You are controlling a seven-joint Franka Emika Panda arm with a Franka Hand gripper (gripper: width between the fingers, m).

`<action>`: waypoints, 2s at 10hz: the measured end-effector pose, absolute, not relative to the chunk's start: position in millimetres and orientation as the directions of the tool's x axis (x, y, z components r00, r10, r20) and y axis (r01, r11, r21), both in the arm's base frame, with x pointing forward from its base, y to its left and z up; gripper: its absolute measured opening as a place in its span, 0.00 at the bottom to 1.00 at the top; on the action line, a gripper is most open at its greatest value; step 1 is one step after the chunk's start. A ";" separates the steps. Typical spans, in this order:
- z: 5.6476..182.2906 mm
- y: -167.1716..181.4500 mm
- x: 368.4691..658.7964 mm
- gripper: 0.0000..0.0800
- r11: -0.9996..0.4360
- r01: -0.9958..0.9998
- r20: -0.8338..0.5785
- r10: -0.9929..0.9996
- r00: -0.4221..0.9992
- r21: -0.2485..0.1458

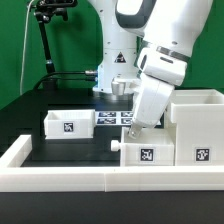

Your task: Assemble drawer

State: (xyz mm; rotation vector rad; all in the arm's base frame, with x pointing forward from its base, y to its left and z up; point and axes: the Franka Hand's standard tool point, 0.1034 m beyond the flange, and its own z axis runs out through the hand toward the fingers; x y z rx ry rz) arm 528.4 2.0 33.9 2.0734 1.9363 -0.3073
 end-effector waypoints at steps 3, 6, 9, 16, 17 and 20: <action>34.8 -18.7 534.5 0.06 -0.035 0.996 -0.261 0.964 0.053 0.076; 33.6 -17.1 533.5 0.06 -0.033 0.997 -0.263 0.963 0.051 0.074; 30.9 -14.9 531.5 0.06 -0.010 0.998 -0.261 0.965 0.027 0.067; 25.2 -3.8 531.3 0.06 -0.035 0.995 -0.214 0.975 0.055 0.097; 25.2 -3.8 531.3 0.06 -0.035 0.995 -0.214 0.975 0.055 0.097; 25.2 1.2 528.3 0.06 -0.028 0.994 -0.207 0.977 0.050 0.105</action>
Offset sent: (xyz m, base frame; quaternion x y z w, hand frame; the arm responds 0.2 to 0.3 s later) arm 0.0000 0.0000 0.0000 0.0000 0.0000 0.0000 1.0000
